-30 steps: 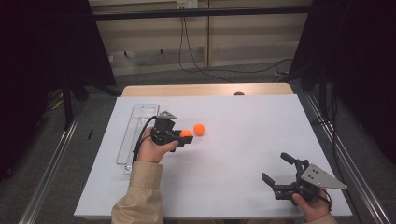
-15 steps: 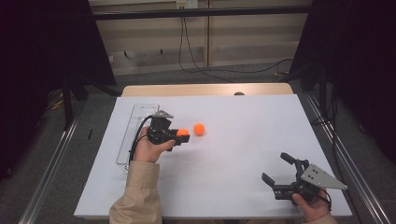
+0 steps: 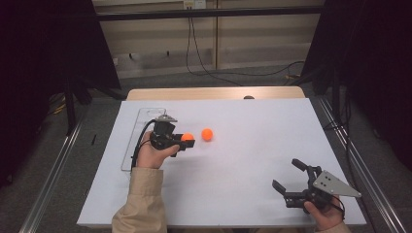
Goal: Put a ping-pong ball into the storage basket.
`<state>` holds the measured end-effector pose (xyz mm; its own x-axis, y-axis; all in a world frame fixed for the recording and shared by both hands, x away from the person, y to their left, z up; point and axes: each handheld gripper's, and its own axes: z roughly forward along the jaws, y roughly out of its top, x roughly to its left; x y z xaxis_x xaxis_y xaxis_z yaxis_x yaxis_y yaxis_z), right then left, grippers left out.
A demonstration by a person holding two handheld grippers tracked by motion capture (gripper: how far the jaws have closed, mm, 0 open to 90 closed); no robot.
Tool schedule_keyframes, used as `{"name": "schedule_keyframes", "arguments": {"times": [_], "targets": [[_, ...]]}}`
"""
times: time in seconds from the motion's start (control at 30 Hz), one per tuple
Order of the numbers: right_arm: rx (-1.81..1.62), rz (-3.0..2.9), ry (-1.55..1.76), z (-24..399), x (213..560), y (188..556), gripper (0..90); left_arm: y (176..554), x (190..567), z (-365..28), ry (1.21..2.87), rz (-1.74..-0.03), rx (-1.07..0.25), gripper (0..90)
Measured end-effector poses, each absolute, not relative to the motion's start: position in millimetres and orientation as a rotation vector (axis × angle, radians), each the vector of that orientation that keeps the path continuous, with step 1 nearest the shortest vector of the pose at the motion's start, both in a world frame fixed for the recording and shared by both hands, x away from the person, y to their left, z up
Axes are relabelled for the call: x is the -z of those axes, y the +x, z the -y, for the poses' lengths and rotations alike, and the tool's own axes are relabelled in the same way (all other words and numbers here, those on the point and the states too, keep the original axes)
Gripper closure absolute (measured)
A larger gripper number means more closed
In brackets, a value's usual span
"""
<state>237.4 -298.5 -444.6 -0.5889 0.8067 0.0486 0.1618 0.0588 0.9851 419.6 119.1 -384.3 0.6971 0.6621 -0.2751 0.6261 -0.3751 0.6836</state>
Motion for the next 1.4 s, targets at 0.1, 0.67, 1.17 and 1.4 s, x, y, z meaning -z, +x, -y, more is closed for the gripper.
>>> {"name": "schedule_keyframes", "arguments": {"times": [0.1, 0.67, 1.17, 1.4], "targets": [[-1.570, -1.808, 0.964, 299, 445, 237, 2.1, 420, 384, -121, 2.088, -0.987, -0.056, 50.9], [-1.571, -1.808, 0.965, 299, 445, 238, 2.1, 420, 381, -132, 2.080, -1.033, -0.069, 50.9], [-1.573, -1.807, 0.966, 299, 445, 237, 2.1, 420, 378, -141, 2.070, -1.049, -0.090, 50.9], [-1.573, -1.808, 0.965, 298, 445, 238, 2.1, 420, 376, -147, 2.057, -1.069, -0.103, 50.9]]}}
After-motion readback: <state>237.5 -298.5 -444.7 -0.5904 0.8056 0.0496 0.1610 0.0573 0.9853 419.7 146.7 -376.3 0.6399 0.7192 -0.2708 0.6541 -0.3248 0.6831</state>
